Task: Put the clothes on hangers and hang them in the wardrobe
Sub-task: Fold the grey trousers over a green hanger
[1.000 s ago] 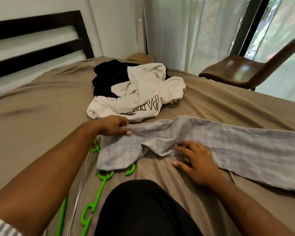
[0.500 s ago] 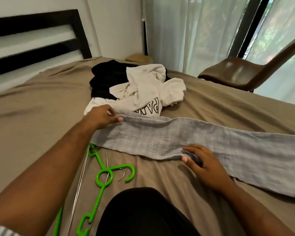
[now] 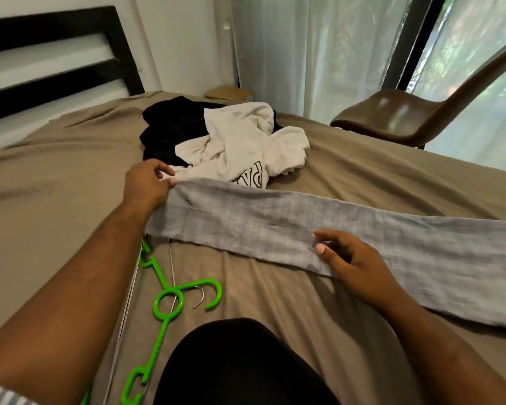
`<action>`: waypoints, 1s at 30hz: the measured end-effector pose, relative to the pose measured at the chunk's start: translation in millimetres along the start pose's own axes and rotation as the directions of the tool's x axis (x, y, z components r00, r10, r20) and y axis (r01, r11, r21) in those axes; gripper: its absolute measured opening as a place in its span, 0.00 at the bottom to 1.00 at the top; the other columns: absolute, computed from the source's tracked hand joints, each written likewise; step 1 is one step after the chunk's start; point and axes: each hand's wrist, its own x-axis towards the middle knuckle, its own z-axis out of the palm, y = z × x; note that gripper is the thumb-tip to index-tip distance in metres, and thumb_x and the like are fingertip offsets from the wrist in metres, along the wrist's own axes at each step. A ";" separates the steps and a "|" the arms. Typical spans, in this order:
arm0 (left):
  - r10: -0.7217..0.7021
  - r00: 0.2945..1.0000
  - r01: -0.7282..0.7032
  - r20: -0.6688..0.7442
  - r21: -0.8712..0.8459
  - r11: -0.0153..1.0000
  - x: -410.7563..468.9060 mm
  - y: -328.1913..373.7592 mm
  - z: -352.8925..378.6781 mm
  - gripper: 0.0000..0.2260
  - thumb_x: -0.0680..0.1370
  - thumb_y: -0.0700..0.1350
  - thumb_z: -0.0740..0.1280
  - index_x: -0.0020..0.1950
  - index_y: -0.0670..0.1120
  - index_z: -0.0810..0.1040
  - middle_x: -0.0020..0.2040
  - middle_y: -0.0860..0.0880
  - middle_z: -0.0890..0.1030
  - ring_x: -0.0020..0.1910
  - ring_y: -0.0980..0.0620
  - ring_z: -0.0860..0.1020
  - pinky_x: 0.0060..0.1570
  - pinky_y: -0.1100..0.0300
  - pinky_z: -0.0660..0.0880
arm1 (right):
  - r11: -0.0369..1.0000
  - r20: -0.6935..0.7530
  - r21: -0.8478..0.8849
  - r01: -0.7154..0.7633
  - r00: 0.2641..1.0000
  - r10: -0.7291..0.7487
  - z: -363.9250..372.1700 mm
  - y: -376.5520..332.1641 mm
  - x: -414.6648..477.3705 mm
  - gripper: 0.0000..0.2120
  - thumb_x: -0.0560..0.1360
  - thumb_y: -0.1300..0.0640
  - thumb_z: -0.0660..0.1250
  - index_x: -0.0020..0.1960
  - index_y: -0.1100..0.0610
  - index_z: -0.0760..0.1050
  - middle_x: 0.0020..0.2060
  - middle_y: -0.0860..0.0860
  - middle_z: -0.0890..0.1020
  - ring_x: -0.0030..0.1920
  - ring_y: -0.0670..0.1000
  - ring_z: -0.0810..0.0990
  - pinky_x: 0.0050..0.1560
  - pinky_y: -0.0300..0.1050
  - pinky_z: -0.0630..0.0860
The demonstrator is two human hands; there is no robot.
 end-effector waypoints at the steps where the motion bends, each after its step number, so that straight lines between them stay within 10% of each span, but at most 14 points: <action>1: -0.042 0.999 0.042 0.010 0.029 0.999 -1.2 -3.2 6.5 0.14 0.74 0.52 0.77 0.56 0.48 0.82 0.53 0.44 0.82 0.54 0.43 0.80 0.51 0.55 0.74 | 1.000 -0.010 -0.027 0.011 1.000 -0.011 1.6 -0.4 0.6 0.14 0.79 0.51 0.70 0.63 0.44 0.80 0.54 0.39 0.83 0.54 0.38 0.80 0.52 0.25 0.73; 9: -0.291 0.939 0.281 0.182 0.080 0.956 -2.2 -15.7 21.1 0.40 0.70 0.64 0.75 0.73 0.42 0.69 0.68 0.39 0.75 0.66 0.39 0.74 0.62 0.51 0.72 | 0.999 -0.027 -0.042 0.002 1.000 -0.003 2.1 5.2 1.8 0.15 0.79 0.56 0.71 0.64 0.45 0.79 0.54 0.42 0.82 0.53 0.37 0.79 0.51 0.25 0.73; 15: -0.263 0.931 0.240 0.254 0.119 0.963 -4.2 -7.3 1.4 0.25 0.71 0.53 0.79 0.59 0.36 0.82 0.57 0.37 0.81 0.58 0.39 0.79 0.56 0.49 0.77 | 0.999 -0.023 0.009 -0.043 0.999 0.044 -2.3 9.8 0.6 0.14 0.79 0.55 0.70 0.63 0.43 0.79 0.56 0.40 0.83 0.54 0.35 0.80 0.49 0.24 0.73; 20: -0.228 0.967 0.256 0.117 -0.404 0.878 2.8 -2.6 -10.2 0.14 0.76 0.44 0.75 0.60 0.43 0.80 0.53 0.42 0.82 0.46 0.46 0.81 0.42 0.61 0.77 | 0.998 -0.055 0.039 -0.048 0.997 0.050 -12.0 7.9 7.2 0.13 0.79 0.54 0.70 0.62 0.43 0.79 0.53 0.40 0.84 0.54 0.37 0.82 0.55 0.34 0.76; 30: -0.325 0.836 0.435 0.443 -0.173 0.884 1.3 -9.8 5.3 0.35 0.70 0.57 0.78 0.72 0.45 0.72 0.65 0.46 0.77 0.62 0.44 0.77 0.60 0.50 0.75 | 0.961 0.027 -0.276 0.028 0.999 -0.021 -0.1 6.0 21.5 0.20 0.79 0.49 0.70 0.70 0.48 0.75 0.67 0.47 0.78 0.66 0.49 0.74 0.67 0.42 0.67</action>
